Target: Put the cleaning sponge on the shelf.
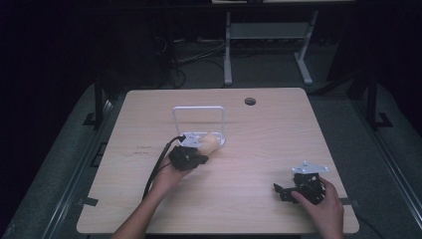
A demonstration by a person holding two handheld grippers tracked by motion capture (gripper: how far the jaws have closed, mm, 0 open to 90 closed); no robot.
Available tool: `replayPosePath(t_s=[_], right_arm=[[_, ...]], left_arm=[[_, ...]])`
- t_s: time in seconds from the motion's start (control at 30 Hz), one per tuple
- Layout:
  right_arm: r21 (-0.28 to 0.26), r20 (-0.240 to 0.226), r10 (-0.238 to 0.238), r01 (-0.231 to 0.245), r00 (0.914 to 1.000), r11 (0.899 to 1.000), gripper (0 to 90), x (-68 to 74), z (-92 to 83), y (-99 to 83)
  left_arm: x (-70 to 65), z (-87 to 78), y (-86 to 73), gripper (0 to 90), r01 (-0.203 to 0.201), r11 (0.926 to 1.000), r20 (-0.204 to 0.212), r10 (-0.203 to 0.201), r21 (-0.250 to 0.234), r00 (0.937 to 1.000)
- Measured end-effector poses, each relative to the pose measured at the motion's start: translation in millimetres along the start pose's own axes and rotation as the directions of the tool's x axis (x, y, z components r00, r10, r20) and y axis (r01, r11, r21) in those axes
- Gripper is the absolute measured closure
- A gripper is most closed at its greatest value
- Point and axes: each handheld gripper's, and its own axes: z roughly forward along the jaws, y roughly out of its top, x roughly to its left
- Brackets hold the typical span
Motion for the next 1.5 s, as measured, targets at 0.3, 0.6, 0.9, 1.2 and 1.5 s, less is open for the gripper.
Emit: replayPosePath(t_s=[0.3, 0.6, 0.9, 1.2, 1.5], right_arm=[[0.000, 0.000, 0.001, -0.001, 1.0000, 1.000, 2.6, 0.0, 0.0, 0.0], [0.000, 0.000, 0.000, 0.000, 1.0000, 1.000, 2.6, 0.0, 0.0, 0.0], [0.000, 0.000, 0.000, 0.000, 1.0000, 1.000, 2.6, 0.0, 0.0, 0.0], [0.000, 0.000, 0.000, 0.000, 1.0000, 1.000, 2.6, 0.0, 0.0, 0.0], [0.000, 0.000, 0.000, 0.000, 1.0000, 1.000, 2.6, 0.0, 0.0, 0.0]], left_arm=[[7.4, 12.3, -6.7, 89.8, 0.018, 0.9996, -0.031, -0.017, 0.022, 0.9994], [14.8, 10.8, -8.3, 89.7, 0.027, 0.9996, -0.073, -0.027, -0.006, 0.9970], [22.9, 3.5, -8.3, 89.6, 0.037, 0.9984, -0.126, -0.042, -0.043, 0.9912], [32.9, -0.5, -8.5, 89.5, 0.045, 0.9972, -0.174, -0.055, -0.060, 0.9832], [40.4, -3.3, -11.7, 89.2, 0.068, 0.9955, -0.225, -0.081, -0.065, 0.9711]])
